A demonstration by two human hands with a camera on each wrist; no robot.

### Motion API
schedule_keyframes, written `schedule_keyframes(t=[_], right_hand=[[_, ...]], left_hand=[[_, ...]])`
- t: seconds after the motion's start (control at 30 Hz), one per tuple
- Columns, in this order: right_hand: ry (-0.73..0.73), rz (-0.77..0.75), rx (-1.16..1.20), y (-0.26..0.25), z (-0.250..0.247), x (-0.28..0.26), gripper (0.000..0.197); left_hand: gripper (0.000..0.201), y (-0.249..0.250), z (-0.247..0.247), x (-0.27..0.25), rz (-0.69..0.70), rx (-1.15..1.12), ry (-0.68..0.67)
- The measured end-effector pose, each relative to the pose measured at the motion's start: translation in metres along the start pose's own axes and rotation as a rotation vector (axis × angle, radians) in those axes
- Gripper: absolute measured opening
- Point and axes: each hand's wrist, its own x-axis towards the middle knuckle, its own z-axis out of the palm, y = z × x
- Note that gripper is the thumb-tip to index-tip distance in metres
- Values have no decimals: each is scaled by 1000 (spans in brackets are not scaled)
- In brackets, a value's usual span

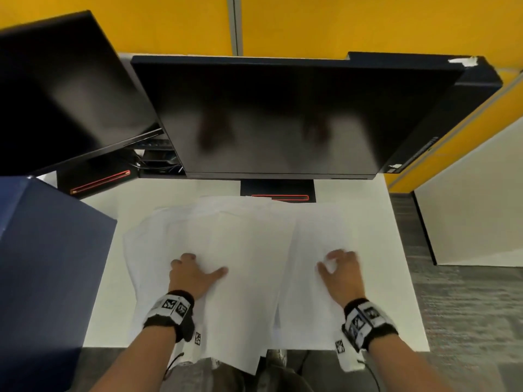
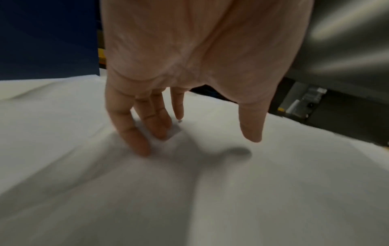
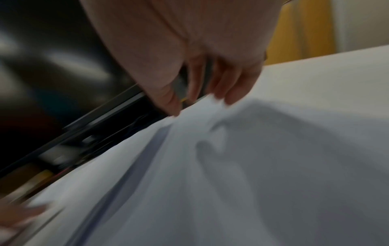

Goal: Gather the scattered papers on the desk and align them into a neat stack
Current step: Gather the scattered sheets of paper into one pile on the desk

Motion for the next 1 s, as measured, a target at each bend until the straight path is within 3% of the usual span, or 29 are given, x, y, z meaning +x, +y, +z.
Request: schedule_keyframes(t=[0.1, 0.27, 0.33, 0.4, 0.43, 0.5, 0.53, 0.6, 0.67, 0.73, 0.8, 0.9, 1.0], right_hand=[[-378, -98, -45, -9, 33, -47, 9], [-440, -112, 8, -15, 73, -72, 26], [-337, -58, 51, -15, 64, -64, 27], [-83, 45, 35, -3, 42, -44, 19], [31, 130, -13, 8, 29, -33, 25], [108, 361, -123, 29, 10, -14, 55], [88, 437, -156, 34, 6, -10, 64], [23, 450, -126, 37, 10, -6, 67], [-65, 361, -30, 32, 24, -8, 63], [-142, 259, 17, 31, 37, -17, 59], [-130, 257, 42, 36, 37, -22, 57], [-53, 317, 143, 47, 27, -22, 64], [-139, 263, 192, 36, 31, -18, 83]], left_hand=[[82, 0, 15, -7, 18, -106, 14], [38, 8, 31, -16, 65, -189, 13], [28, 8, 23, -20, 76, -207, 67], [39, 0, 8, -17, 81, -141, 150], [52, -6, 1, -15, 60, -84, 154], [70, -17, -6, -12, 7, 1, 64], [70, -19, -4, -12, 12, 21, -3], [54, -16, 8, -17, 67, 39, -89], [32, -7, 25, -24, 121, 6, -78], [23, 1, 35, -31, 143, -52, -50], [26, 7, 32, -34, 138, -104, -5], [51, -3, 24, -27, 144, -112, 28], [68, -5, 32, -25, 267, -56, -18]])
